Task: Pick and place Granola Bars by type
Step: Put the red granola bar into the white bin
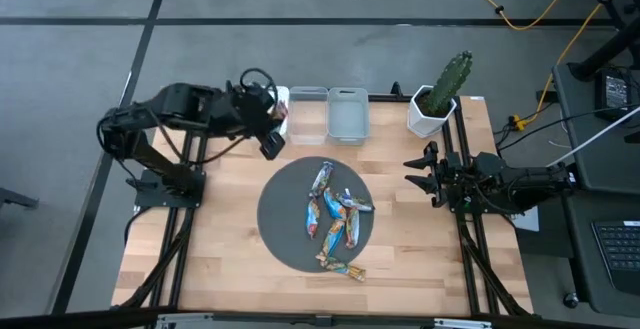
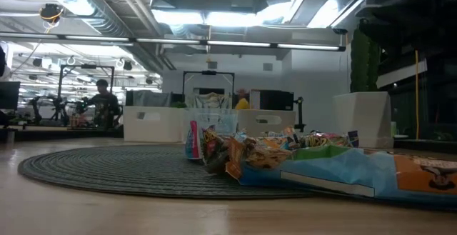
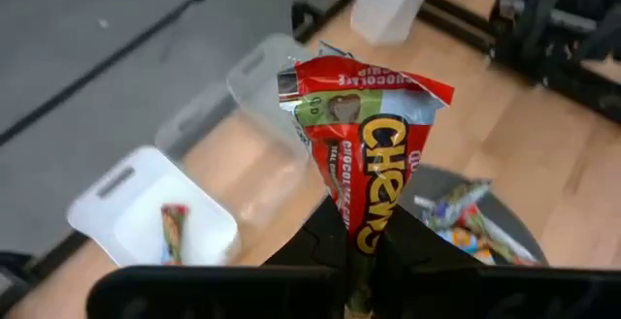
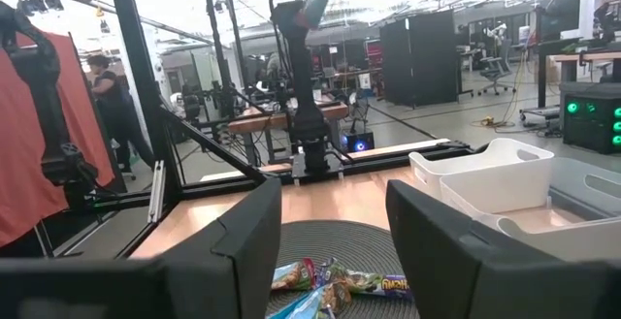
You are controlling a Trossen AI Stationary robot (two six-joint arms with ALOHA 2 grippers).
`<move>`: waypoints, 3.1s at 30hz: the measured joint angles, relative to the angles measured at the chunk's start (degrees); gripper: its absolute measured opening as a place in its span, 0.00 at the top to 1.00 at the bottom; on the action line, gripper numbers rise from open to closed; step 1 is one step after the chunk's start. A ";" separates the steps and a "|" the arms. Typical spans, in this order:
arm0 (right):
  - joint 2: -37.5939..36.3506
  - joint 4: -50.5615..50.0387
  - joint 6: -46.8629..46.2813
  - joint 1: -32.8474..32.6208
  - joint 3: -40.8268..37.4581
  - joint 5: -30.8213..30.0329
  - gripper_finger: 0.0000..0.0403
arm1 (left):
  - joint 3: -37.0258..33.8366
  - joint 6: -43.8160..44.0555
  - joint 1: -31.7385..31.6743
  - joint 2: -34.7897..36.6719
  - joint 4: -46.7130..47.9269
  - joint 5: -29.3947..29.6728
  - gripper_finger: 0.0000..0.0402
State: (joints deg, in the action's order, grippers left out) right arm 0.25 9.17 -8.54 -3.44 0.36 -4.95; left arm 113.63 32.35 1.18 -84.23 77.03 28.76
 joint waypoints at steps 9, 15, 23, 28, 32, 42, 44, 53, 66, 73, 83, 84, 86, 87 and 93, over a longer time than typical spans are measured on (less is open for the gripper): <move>-0.01 -0.07 0.00 0.00 0.00 -0.14 0.53 | 11.63 -16.38 -19.25 -4.17 -2.35 -8.81 0.98; 0.00 -0.11 0.00 0.00 0.00 -0.14 0.53 | 9.00 -22.50 -28.76 -5.57 -2.16 -10.73 0.98; 0.00 -0.32 -0.12 0.00 0.01 -0.11 0.53 | -20.22 -24.32 -40.29 -6.75 -16.11 -18.08 0.97; 0.00 -0.59 -0.20 0.00 0.00 -0.09 0.53 | -36.49 -19.84 -44.22 -6.80 -29.77 -24.20 0.97; 0.00 -0.57 -0.22 0.00 0.00 -0.07 0.53 | -41.21 -18.70 -46.03 -6.77 -30.74 -25.18 0.96; 0.00 -0.53 -0.22 0.00 0.00 -0.03 0.53 | -41.60 -22.34 -47.89 -6.64 -29.80 -28.92 0.79; 0.00 -0.52 -0.22 0.00 0.00 -0.03 0.53 | -41.60 -22.49 -47.94 -6.64 -29.77 -28.90 0.72; 0.00 -0.55 -0.22 0.00 0.00 -0.03 0.53 | -33.58 -22.50 -45.63 -4.67 -28.89 -42.48 0.56; 0.00 -0.52 -0.17 0.00 0.02 -0.03 0.53 | -12.70 -20.62 -19.35 8.39 -29.32 -34.43 0.59; 0.00 -0.52 -0.13 0.00 0.00 -0.03 0.53 | -10.37 -11.63 -6.28 7.04 -29.97 -24.81 0.59; -0.02 -0.79 -0.13 0.00 0.00 0.00 0.53 | -10.43 0.35 3.39 -3.94 -41.71 -25.42 0.59; -0.02 -0.79 -0.15 0.00 0.00 0.00 0.53 | -10.43 0.81 3.70 -4.46 -41.06 -25.66 0.59; -0.02 -0.79 -0.20 0.00 0.00 0.00 0.53 | -10.43 1.79 4.60 -5.16 -39.36 -25.27 0.59; -0.02 -0.79 -0.20 0.00 0.01 0.00 0.53 | -10.46 2.35 5.15 -5.51 -37.93 -24.70 0.59; -0.02 -0.86 -0.31 0.00 0.01 0.02 0.53 | -11.09 9.39 9.12 -10.94 -27.68 -16.72 0.59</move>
State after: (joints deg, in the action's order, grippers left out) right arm 0.23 8.31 -8.85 -3.44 0.37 -4.93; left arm 102.54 41.74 10.30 -95.17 49.35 12.04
